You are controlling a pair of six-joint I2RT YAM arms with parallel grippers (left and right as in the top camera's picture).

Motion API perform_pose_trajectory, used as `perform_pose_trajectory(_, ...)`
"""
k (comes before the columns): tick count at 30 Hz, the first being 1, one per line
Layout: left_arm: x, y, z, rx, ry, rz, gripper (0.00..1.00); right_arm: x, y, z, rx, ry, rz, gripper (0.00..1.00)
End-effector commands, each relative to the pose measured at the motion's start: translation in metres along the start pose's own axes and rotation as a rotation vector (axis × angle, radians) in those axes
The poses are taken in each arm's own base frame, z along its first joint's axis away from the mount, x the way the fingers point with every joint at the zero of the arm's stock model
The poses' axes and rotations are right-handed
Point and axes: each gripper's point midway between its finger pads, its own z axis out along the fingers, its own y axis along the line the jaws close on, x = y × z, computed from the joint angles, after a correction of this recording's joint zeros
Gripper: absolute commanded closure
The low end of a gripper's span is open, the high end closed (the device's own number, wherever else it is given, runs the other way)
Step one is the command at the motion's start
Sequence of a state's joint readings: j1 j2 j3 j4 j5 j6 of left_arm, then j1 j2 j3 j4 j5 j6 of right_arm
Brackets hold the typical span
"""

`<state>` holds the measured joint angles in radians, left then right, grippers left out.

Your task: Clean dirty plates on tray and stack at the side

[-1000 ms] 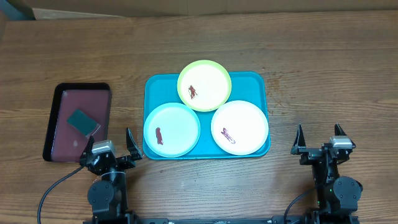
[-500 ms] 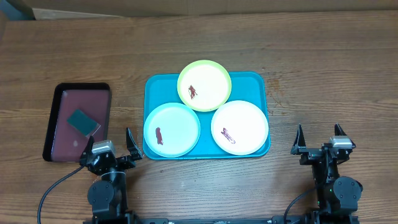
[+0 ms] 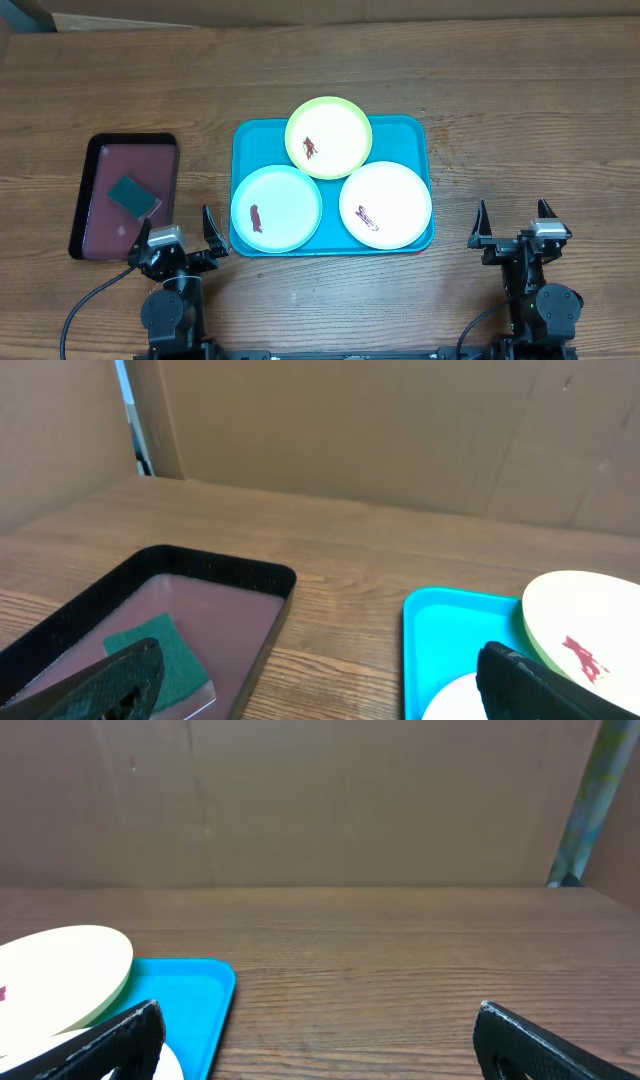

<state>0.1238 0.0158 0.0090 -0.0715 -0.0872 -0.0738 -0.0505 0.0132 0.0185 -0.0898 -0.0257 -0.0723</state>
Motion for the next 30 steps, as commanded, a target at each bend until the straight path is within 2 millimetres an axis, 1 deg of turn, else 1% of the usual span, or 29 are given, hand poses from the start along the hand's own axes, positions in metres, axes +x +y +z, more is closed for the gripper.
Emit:
perform_pose_trajectory(1, -0.001, -0.001, 0.000, 0.005, -0.008, 0.018, 0.00, 0.004, 0.001, 0.001, 0.000, 0.005, -0.003, 0.00)
perform_pose_trajectory(12, -0.001, -0.001, 0.000, 0.005, -0.008, 0.018, 0.00, 0.004, 0.000, 0.001, 0.000, 0.005, -0.003, 0.00)
perform_pose_trajectory(14, -0.007, 0.001, -0.001, -0.010, -0.033, 0.012, 0.00, 0.004, 0.001, 0.001, 0.000, 0.005, -0.003, 0.00)
perform_pose_trajectory(15, -0.012, -0.008, -0.001, 0.042, -0.052, -0.046, 0.01, 0.004, 0.001, 0.001, 0.000, 0.005, -0.003, 0.00)
perform_pose_trajectory(16, -0.014, -0.023, -0.002, 0.135, -0.052, -0.131, 0.00, 0.004, 0.000, 0.001, 0.000, 0.005, -0.003, 0.00)
perform_pose_trajectory(17, -0.012, -0.042, -0.006, 0.249, -0.020, -0.225, 0.00, 0.004, 0.001, 0.001, 0.000, 0.005, -0.003, 0.00)
perform_pose_trajectory(18, -0.008, -0.076, -0.018, 0.453, 0.065, -0.396, 0.01, 0.004, 0.001, 0.001, 0.000, 0.005, -0.003, 0.00)
perform_pose_trajectory(19, -0.008, -0.091, -0.026, 0.546, 0.117, -0.496, 0.00, 0.004, 0.001, 0.001, 0.000, 0.005, -0.003, 0.00)
perform_pose_trajectory(20, -0.007, -0.101, -0.033, 0.607, 0.172, -0.591, 0.01, 0.004, 0.001, 0.001, 0.000, 0.005, -0.003, 0.00)
perform_pose_trajectory(21, -0.006, -0.106, -0.037, 0.638, 0.218, -0.668, 0.00, 0.004, 0.001, 0.001, 0.000, 0.005, -0.003, 0.00)
perform_pose_trajectory(23, -0.007, -0.109, -0.039, 0.646, 0.268, -0.803, 0.00, 0.004, 0.001, 0.001, 0.000, 0.005, -0.003, 0.00)
perform_pose_trajectory(25, -0.023, -0.110, -0.041, 0.671, 0.256, -0.936, 0.00, 0.004, 0.001, 0.001, 0.000, 0.005, -0.003, 0.00)
perform_pose_trajectory(26, -0.039, -0.111, -0.044, 0.708, 0.204, -0.954, 0.00, 0.004, 0.001, 0.001, 0.000, 0.005, -0.003, 0.00)
perform_pose_trajectory(28, -0.084, -0.112, -0.059, 0.820, 0.006, -0.864, 0.00, 0.004, 0.001, 0.001, 0.000, 0.005, -0.003, 0.00)
perform_pose_trajectory(30, -0.120, -0.112, -0.079, 0.895, -0.200, -0.735, 0.00, 0.004, 0.001, 0.001, 0.000, 0.005, -0.003, 0.00)
